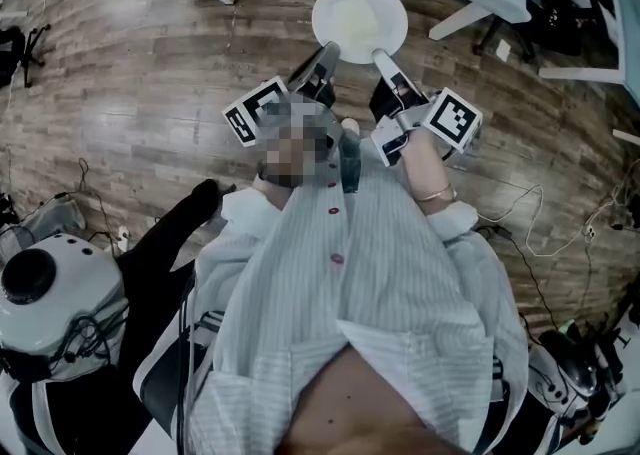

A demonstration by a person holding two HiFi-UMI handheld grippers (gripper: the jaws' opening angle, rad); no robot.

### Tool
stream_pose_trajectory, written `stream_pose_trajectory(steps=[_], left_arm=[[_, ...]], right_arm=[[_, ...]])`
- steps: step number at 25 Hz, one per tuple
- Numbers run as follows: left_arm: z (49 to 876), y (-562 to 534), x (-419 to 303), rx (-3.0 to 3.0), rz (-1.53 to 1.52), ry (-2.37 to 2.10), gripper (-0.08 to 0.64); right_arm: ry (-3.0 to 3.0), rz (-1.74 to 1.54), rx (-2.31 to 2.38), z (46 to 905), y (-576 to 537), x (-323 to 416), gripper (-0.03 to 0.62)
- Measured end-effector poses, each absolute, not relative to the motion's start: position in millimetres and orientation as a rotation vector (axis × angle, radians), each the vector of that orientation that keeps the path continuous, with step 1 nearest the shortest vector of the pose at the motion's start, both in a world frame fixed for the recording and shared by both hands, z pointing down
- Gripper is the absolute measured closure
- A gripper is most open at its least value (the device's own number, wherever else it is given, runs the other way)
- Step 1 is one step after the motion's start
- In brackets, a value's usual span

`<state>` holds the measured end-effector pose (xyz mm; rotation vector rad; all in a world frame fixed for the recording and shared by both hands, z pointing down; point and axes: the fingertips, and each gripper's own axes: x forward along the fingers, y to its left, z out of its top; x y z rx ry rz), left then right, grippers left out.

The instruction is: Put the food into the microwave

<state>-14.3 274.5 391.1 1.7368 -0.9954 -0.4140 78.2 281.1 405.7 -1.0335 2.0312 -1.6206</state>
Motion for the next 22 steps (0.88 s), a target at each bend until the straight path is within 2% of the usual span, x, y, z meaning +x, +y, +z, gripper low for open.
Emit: stream_pose_trajectory(steps=[10, 22], left_arm=[[393, 260, 0, 1.726, -0.421, -1.028, 0.52], [395, 165, -15, 1.72, -0.406, -1.011, 0.52]], right_arm=[[2.048, -1.64, -1.004, 408, 264, 92, 0.549], [2.025, -1.653, -1.032, 410, 172, 76, 0.549]])
